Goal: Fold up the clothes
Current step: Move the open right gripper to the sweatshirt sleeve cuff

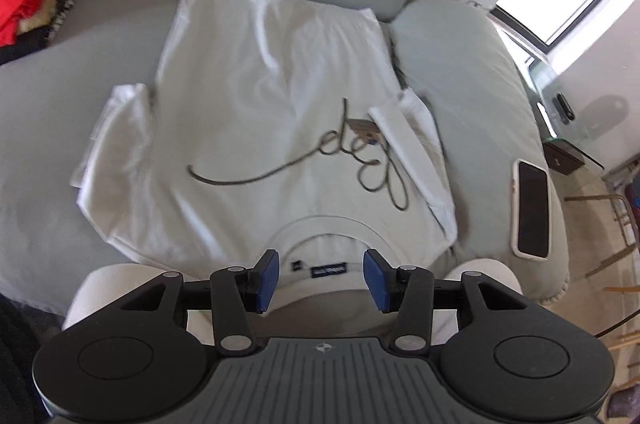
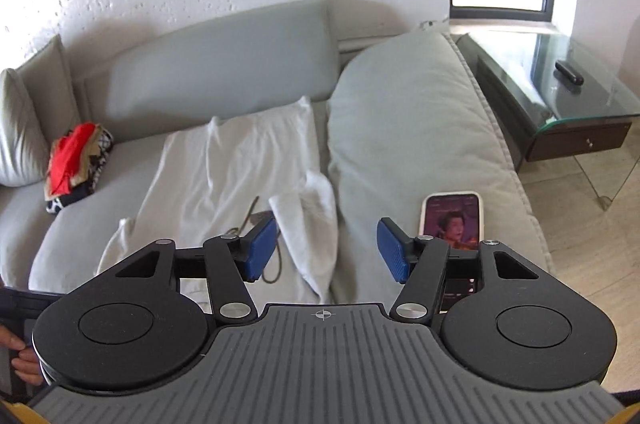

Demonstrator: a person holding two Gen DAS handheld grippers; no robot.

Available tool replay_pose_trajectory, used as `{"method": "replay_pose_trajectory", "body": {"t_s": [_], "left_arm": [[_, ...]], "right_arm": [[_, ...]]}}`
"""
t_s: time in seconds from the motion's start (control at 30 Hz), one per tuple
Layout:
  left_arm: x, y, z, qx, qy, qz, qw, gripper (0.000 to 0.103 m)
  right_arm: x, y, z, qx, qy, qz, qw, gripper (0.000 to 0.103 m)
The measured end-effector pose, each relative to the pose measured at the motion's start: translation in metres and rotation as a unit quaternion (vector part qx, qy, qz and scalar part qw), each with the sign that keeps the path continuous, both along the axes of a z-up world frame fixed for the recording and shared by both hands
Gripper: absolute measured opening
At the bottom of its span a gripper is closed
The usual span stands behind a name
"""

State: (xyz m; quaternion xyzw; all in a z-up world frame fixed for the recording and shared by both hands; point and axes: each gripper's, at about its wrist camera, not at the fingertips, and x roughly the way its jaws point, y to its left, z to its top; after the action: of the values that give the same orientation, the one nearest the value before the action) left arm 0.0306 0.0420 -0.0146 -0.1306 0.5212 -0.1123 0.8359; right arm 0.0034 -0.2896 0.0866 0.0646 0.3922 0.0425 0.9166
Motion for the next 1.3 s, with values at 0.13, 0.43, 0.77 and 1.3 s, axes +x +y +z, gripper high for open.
{"method": "replay_pose_trajectory", "body": {"t_s": [0.13, 0.43, 0.77, 1.3], "left_arm": [[0.015, -0.014, -0.034, 0.004, 0.004, 0.003, 1.0000, 0.047], [0.047, -0.001, -0.086, 0.089, -0.019, 0.092, 0.9916, 0.047], [0.052, 0.001, -0.104, 0.111, -0.051, 0.113, 0.9860, 0.046], [0.059, -0.003, -0.109, 0.116, -0.041, 0.078, 0.9894, 0.051]], "right_arm": [[0.035, 0.005, -0.049, -0.013, 0.046, 0.004, 0.999, 0.068], [0.118, 0.068, -0.185, -0.019, 0.068, 0.041, 0.997, 0.063], [0.132, 0.053, -0.211, 0.065, 0.039, 0.030, 0.997, 0.058], [0.165, 0.036, -0.218, 0.149, 0.032, 0.033, 0.988, 0.052]]}}
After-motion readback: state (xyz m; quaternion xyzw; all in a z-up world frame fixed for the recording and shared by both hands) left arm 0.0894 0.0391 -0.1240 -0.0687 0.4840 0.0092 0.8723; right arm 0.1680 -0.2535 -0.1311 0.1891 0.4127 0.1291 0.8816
